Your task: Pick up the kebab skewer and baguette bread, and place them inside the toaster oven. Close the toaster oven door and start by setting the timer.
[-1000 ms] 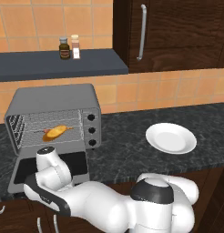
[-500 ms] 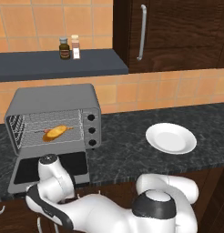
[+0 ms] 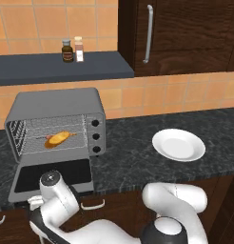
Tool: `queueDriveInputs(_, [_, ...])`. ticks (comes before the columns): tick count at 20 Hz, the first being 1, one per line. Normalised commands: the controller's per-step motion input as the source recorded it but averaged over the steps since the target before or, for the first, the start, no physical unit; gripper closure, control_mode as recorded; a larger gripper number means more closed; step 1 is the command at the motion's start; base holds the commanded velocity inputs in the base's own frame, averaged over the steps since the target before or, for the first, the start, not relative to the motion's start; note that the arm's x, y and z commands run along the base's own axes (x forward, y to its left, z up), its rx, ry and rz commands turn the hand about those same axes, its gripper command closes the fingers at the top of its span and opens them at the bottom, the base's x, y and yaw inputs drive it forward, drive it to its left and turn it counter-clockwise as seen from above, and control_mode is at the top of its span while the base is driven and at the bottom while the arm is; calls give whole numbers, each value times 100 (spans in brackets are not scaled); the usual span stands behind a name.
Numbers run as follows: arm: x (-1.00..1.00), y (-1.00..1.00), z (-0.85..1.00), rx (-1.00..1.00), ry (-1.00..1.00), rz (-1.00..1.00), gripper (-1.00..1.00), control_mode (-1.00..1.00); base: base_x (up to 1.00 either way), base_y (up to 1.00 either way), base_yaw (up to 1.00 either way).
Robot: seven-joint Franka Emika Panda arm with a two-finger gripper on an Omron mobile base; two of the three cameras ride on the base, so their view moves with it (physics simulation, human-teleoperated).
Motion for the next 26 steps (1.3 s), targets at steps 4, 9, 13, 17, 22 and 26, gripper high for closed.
queueDriveInputs(4, [100, -7, 62, 4, -23, 1, -100, -100, 0, 0, 0])
queueDriveInputs(9, [100, -7, 72, 3, -21, 0, -100, -100, 0, 0, 0])
queueDriveInputs(13, [100, -9, 43, 4, -30, 4, -100, -100, 0, 0, 0])
queueDriveInputs(17, [100, -2, 10, 7, -30, 6, -100, -100, 0, 0, 0])
queueDriveInputs(22, [100, 0, -5, 8, -21, 6, -100, -100, 0, 0, 0])
queueDriveInputs(26, [100, 0, -7, 8, -23, 4, -100, -100, 0, 0, 0])
